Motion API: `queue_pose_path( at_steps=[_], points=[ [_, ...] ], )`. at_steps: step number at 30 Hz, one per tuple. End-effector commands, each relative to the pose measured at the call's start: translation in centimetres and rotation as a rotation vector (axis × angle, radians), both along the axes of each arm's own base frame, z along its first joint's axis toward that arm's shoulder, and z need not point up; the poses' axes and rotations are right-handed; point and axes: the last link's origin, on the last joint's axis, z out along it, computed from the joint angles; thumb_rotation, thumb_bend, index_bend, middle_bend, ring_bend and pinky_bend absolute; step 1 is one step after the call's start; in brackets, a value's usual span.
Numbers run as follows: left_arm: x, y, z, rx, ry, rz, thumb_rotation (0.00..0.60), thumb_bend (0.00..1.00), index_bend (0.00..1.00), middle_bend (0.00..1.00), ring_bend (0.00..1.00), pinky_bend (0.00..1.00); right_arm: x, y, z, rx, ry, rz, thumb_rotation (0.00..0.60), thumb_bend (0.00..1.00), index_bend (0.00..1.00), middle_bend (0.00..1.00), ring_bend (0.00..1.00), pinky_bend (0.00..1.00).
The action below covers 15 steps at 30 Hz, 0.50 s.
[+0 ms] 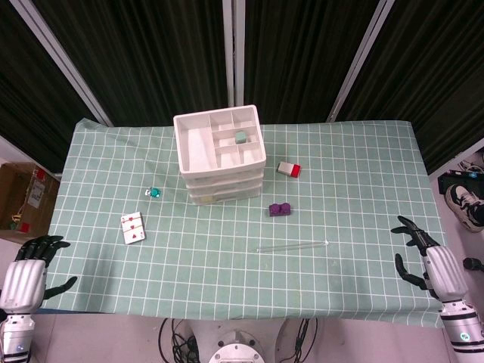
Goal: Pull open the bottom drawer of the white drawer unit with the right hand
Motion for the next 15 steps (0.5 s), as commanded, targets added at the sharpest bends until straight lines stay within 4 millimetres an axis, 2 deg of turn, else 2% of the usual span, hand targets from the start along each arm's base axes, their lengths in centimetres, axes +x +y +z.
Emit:
queue_pose_path(
  at_steps=[1, 7, 11, 13, 15],
  points=[
    [0.0, 0.3, 0.0, 0.000, 0.000, 0.002, 0.600, 0.00, 0.32, 0.23, 0.18, 0.19, 0.4, -0.4, -0.2, 0.031, -0.032, 0.004, 0.600, 0.46, 0.10, 0.25, 0.21, 0.38],
    [0.2, 0.6, 0.0, -0.002, 0.000, -0.016, 0.600, 0.00, 0.32, 0.23, 0.18, 0.19, 1.9, -0.9, -1.1, 0.094, -0.101, 0.030, 0.600, 0.46, 0.10, 0.26, 0.21, 0.38],
    [0.5, 0.7, -0.1, -0.008, 0.002, -0.037, 0.600, 0.00, 0.32, 0.23, 0.18, 0.19, 4.6, -2.0, -2.4, 0.188, -0.249, 0.059, 0.600, 0.45, 0.10, 0.30, 0.23, 0.39],
    [0.7, 0.8, -0.2, -0.011, 0.001, -0.047, 0.600, 0.00, 0.32, 0.23, 0.18, 0.19, 6.7, -3.0, -3.4, 0.254, -0.374, 0.063, 0.600, 0.45, 0.10, 0.35, 0.29, 0.41],
    [0.9, 0.8, -0.3, -0.015, 0.000, -0.058, 0.600, 0.00, 0.32, 0.23, 0.18, 0.19, 8.9, -4.4, -4.7, 0.340, -0.459, 0.063, 0.600, 0.45, 0.10, 0.44, 0.41, 0.50]
  ],
)
